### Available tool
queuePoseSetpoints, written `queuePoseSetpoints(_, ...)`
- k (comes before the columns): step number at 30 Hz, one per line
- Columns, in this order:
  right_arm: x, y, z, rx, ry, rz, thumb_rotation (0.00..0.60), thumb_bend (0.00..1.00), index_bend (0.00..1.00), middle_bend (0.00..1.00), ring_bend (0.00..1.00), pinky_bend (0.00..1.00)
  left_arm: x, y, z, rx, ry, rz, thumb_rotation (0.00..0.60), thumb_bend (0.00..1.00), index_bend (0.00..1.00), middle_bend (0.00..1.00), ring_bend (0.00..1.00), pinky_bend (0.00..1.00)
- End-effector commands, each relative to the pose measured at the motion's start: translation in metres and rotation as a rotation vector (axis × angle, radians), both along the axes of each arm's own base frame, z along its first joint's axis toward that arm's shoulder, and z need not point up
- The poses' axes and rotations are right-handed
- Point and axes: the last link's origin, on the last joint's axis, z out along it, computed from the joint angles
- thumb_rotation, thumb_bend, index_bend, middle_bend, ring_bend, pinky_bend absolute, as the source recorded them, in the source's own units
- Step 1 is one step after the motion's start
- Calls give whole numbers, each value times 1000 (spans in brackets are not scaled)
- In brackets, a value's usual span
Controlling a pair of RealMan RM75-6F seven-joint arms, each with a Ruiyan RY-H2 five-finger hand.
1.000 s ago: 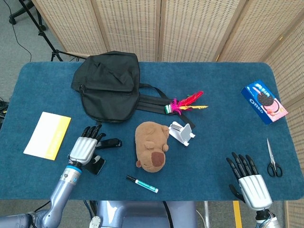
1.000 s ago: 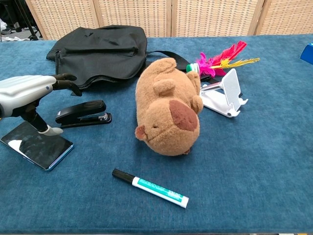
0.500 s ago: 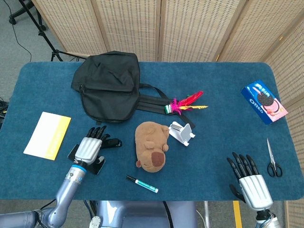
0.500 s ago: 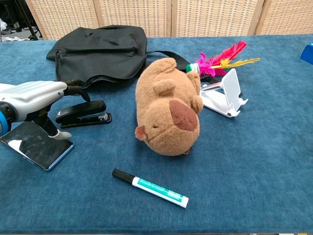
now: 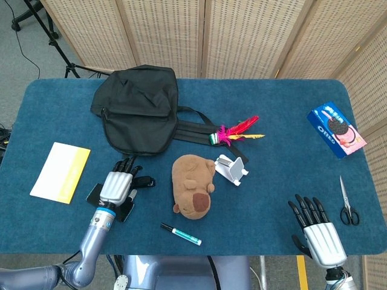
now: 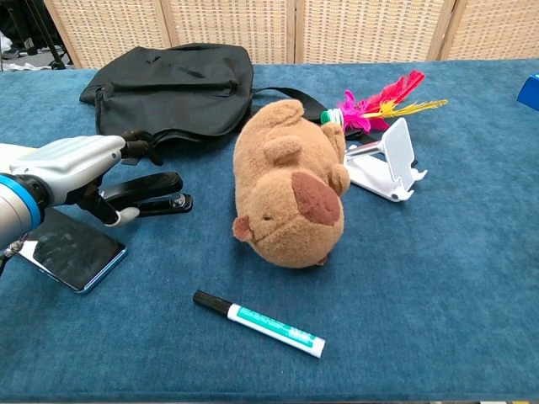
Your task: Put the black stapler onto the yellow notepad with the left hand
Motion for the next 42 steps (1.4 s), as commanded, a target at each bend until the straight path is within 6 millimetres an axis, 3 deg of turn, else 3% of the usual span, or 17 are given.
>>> queuePoseSetpoints(1,0,0,1,-4,-1,1,600,337,67,0,0,0,-2,1,-3,13,4,-3,600,404,452,136,133,206)
queuePoseSetpoints(12,1,1,2,-8,-2,7,600,337,67,0,0,0,-7,1,-14,-1,8,2,600,451,603,242,225,300)
queuePoseSetpoints(19,0,1,2,-6,-1,3,600,337,67,0,0,0,-1,3,-12,41,-26,-30,600,482,724,361,326,384)
queuePoseSetpoints(33,1,1,5,-14,-7,2,600,337,67,0,0,0,8,6,3,75,-18,-100,600,486,749,388,352,406)
queuePoseSetpoints(42,2,3,3,-10,-1,6,600,337,67,0,0,0,-28,20,34,79,142,-147,600,486,749,389,352,406)
